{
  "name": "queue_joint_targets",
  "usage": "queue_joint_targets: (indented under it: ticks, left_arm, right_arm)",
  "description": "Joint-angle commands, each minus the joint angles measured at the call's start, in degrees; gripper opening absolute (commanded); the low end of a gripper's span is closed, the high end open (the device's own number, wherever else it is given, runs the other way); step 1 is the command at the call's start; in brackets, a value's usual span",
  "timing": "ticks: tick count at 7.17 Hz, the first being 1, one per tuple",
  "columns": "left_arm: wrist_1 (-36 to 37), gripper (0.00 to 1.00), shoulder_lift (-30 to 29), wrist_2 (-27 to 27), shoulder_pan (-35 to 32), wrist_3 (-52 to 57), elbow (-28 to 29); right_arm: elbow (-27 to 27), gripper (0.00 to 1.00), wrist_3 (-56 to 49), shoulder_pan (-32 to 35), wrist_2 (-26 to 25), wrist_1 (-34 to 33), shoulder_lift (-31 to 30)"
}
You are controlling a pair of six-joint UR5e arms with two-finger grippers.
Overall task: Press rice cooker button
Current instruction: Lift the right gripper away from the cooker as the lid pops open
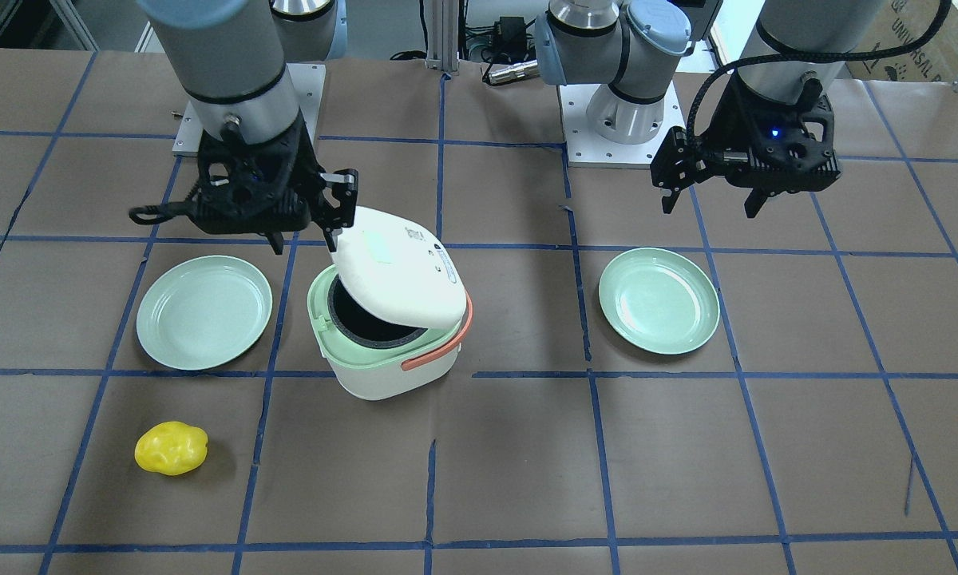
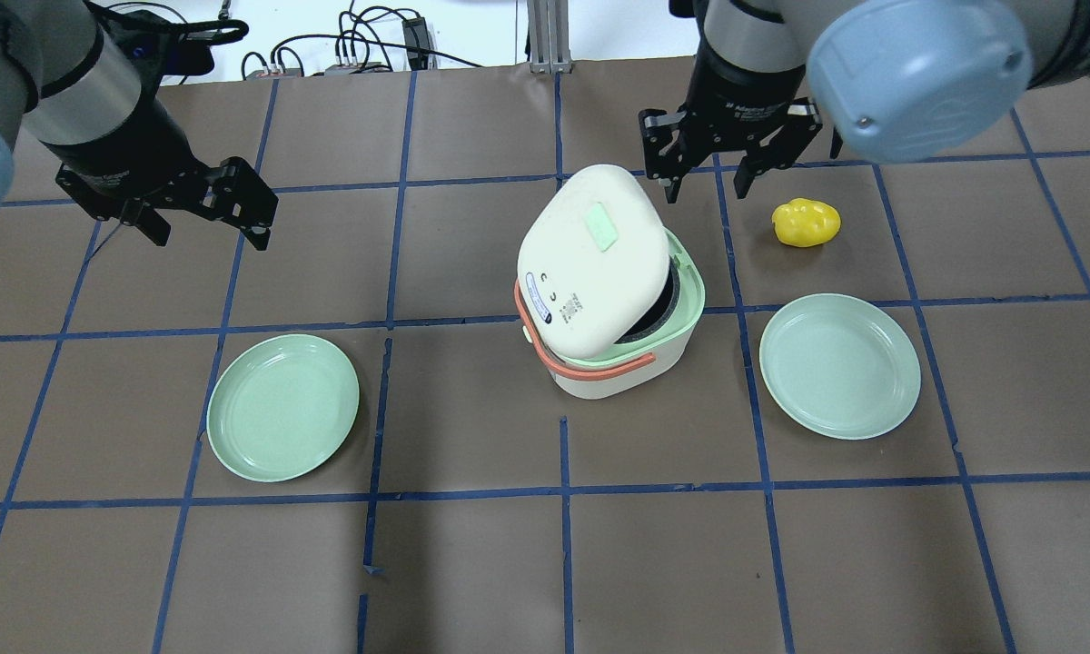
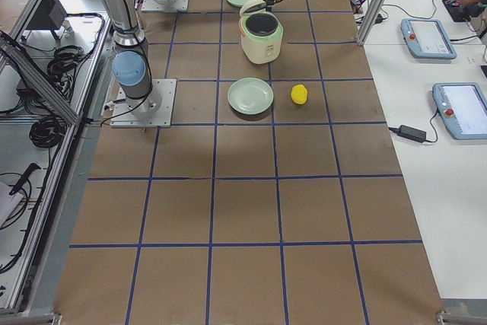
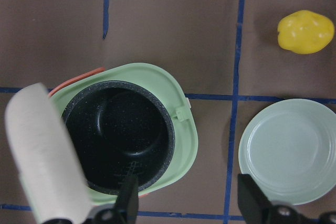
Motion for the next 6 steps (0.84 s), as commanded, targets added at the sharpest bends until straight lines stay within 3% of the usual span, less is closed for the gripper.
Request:
queue_joint_targets:
  ticks: [1, 6]
  left_arm:
    - [0.00, 1.00, -0.01, 0.00, 0.00, 0.00, 0.00]
    - [0.00, 1.00, -0.01, 0.00, -0.08, 0.00, 0.00]
  right_arm:
    - [-1.84, 1.00, -4.04, -6.79, 1.04, 3.24, -0.87]
    - [1.23, 1.00, -7.50, -7.97, 1.58, 3.07, -1.92]
